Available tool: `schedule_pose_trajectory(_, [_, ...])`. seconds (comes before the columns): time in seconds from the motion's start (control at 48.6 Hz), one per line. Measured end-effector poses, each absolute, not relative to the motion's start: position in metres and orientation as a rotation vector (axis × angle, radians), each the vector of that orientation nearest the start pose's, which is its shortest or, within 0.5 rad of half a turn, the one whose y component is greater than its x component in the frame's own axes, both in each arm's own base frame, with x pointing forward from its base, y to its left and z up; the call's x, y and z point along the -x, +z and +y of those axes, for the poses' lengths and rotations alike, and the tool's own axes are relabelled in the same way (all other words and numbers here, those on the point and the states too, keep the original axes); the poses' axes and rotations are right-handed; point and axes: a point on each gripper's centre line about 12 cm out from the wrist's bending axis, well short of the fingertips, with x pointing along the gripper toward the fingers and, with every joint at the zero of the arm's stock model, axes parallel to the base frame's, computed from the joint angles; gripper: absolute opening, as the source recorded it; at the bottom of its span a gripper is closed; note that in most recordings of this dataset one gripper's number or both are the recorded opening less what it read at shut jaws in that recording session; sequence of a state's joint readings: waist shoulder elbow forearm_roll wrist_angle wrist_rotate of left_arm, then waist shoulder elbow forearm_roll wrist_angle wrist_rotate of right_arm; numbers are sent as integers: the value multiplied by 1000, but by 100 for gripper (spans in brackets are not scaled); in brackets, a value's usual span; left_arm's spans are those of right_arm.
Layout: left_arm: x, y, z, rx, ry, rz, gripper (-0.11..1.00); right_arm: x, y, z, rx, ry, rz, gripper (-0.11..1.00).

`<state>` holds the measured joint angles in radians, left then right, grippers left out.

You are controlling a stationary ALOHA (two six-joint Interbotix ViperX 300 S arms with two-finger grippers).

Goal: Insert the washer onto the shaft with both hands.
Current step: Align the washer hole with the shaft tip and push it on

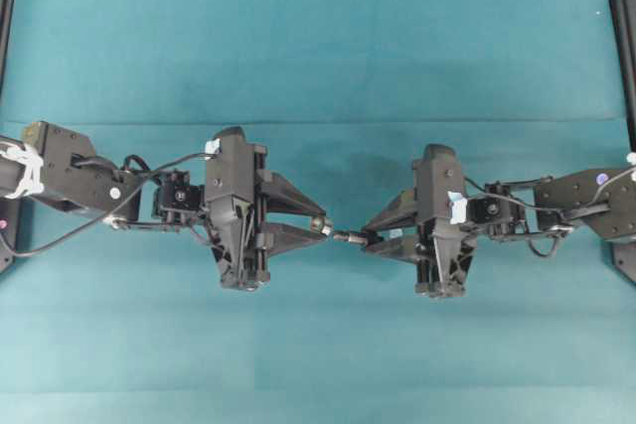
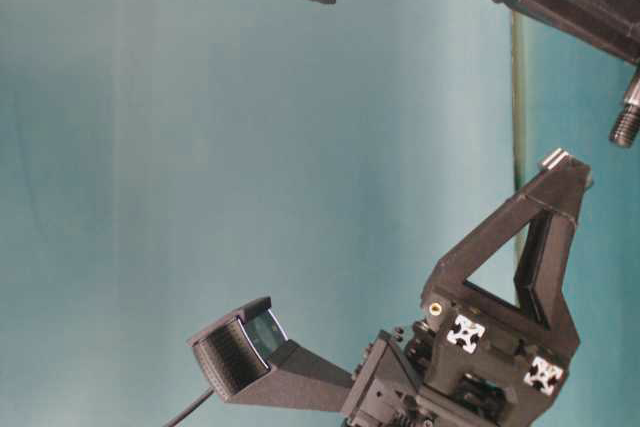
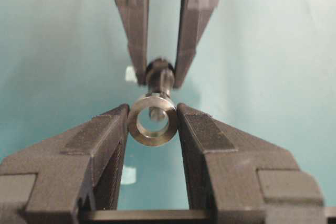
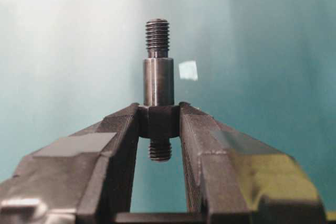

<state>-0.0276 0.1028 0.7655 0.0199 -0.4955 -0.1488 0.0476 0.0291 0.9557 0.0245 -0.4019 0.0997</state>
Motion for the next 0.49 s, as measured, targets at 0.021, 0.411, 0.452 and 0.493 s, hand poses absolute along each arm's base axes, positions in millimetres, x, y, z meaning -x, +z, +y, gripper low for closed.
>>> schedule_pose_trajectory(0.021, [-394,147,-12,128,-12,375,37,-333,111,14,-103,0,581,0])
schedule_pose_trajectory(0.411, [-396,147,-18,158,-21,358,37,-335,113,14,-103,1,550,0])
schedule_pose_trajectory(0.452, [-396,147,-18,161,-21,353,37,-335,114,14,-105,1,547,0])
schedule_pose_trajectory(0.493, [-397,147,-18,164,-20,350,37,-336,114,14,-107,1,543,0])
